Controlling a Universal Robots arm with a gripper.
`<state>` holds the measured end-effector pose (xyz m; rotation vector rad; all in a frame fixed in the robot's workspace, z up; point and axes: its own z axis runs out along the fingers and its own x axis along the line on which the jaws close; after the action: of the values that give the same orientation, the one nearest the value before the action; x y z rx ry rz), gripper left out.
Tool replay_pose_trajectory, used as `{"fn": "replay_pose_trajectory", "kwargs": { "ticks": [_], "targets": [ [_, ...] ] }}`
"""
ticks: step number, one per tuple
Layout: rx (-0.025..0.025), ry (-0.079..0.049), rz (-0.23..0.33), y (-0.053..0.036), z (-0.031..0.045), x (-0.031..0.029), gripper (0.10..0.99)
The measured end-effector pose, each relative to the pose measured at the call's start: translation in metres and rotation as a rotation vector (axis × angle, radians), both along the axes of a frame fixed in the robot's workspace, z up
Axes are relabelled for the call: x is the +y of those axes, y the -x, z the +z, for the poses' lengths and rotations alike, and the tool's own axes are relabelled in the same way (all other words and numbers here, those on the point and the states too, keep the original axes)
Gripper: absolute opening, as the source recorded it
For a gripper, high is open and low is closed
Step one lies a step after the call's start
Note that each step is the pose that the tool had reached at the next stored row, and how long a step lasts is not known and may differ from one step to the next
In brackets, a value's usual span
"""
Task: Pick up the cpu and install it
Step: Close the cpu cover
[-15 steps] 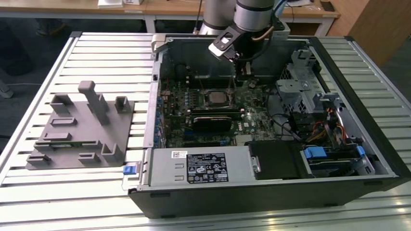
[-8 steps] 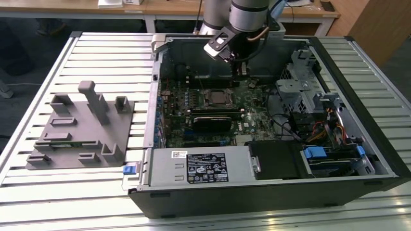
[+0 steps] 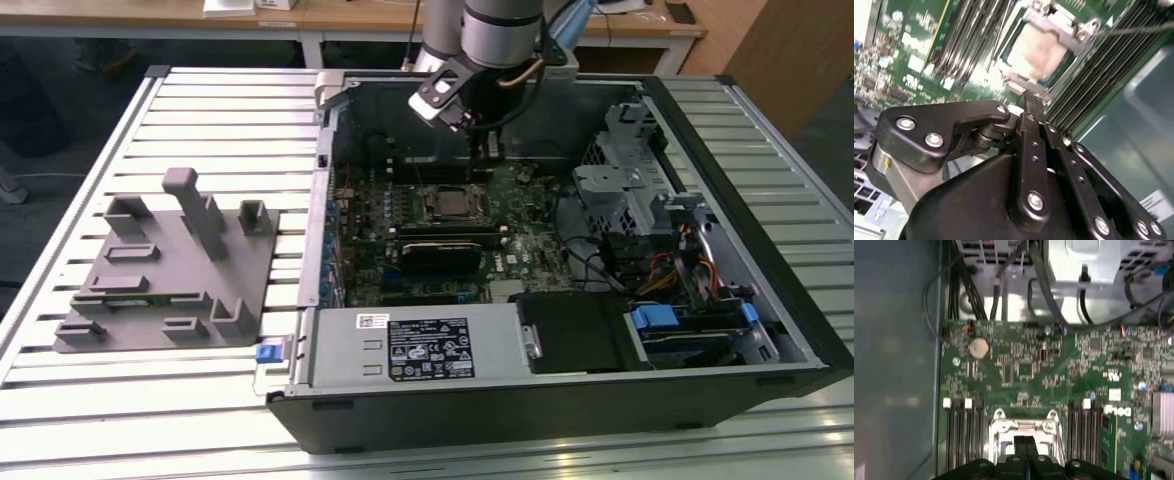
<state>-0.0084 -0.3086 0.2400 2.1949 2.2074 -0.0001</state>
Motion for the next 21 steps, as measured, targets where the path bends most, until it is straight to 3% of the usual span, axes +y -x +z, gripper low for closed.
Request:
{"fn": "replay_pose_trajectory", "kwargs": {
  "ticks": [5, 21],
  "targets": [
    [0.0000, 0.000, 0.000, 0.0177, -0.0036, 0.0000, 0.106],
    [0.0000, 0.000, 0.000, 0.0274, -0.0074, -0.0006, 0.106]
  ]
}}
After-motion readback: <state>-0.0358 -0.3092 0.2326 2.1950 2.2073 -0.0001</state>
